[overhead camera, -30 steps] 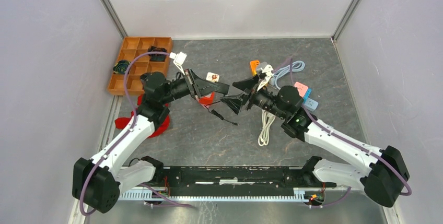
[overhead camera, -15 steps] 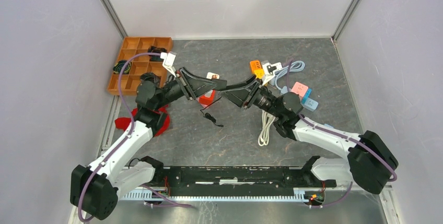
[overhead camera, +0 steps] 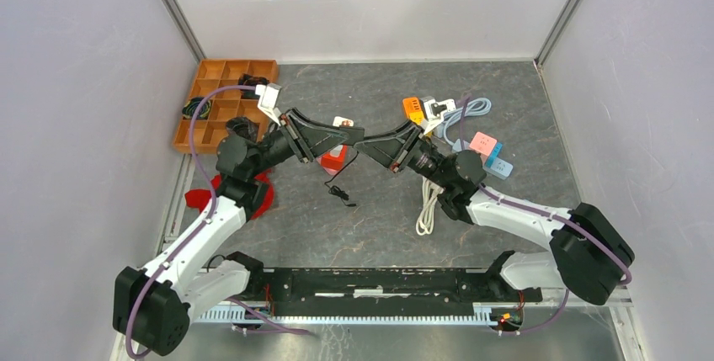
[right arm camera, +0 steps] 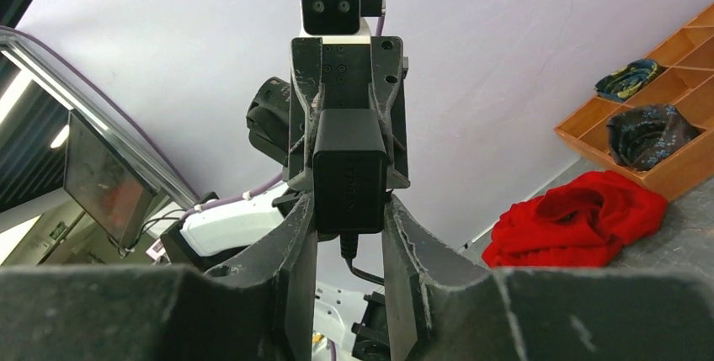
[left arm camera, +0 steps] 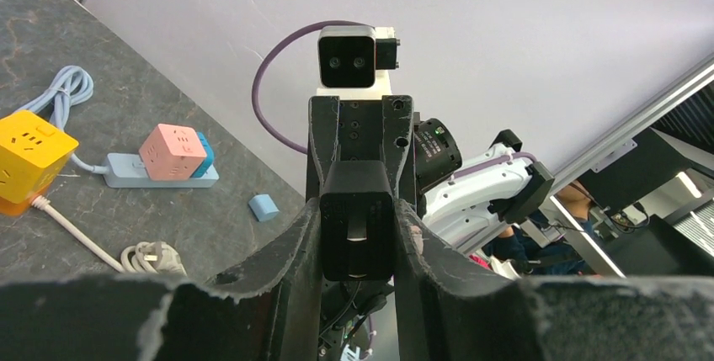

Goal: Insert the plug
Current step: Pick up the plug from the center of the board.

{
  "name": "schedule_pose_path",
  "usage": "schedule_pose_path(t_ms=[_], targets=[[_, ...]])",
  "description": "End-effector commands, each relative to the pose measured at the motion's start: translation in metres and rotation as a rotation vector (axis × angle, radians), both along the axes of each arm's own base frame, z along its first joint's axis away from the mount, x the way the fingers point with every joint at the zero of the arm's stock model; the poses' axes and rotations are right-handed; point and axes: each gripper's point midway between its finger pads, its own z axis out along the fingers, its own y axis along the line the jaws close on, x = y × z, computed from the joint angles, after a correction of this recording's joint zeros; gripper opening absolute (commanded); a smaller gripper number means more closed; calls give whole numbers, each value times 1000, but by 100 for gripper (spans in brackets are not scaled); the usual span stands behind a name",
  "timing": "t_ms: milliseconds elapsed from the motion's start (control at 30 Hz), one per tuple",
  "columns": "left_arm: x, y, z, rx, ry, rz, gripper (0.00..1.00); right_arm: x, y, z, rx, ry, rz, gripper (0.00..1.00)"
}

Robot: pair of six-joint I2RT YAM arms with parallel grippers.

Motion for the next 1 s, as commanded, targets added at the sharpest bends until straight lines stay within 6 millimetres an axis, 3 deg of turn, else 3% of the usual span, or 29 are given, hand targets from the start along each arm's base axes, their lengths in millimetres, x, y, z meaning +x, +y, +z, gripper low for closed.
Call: schedule_pose_path(t_ms=[0,100,167,300,400,433,500,700,867,967], targets=[[0,1,-10,25,15,12,21,-8,-9,35,99,-109,-11,11],[7,5,-19,54,31,73,56,0,-10,32,70,-123,-38,4],[12,8,-23,82,35,115,72,7,-13,29,53,-118,-57,2],[29,18,-39,184,76,231,84,22,-21,17,-7,-110,-96,1],[42,25,-51,280,103,305,91,50,-28,-14,-170,-61,-167,1],[45,26,-54,308,110,315,98,59,-32,-23,-231,-54,-199,1],[49,29,-60,368,123,330,100,81,-43,-47,-393,-45,-293,1],[55,55,-89,590,101,439,100,130,-84,-81,-829,-24,-482,4],[58,89,-110,761,49,578,100,151,-119,-113,-1139,59,-545,4],[59,105,-114,807,17,648,100,155,-135,-127,-1232,103,-558,4]])
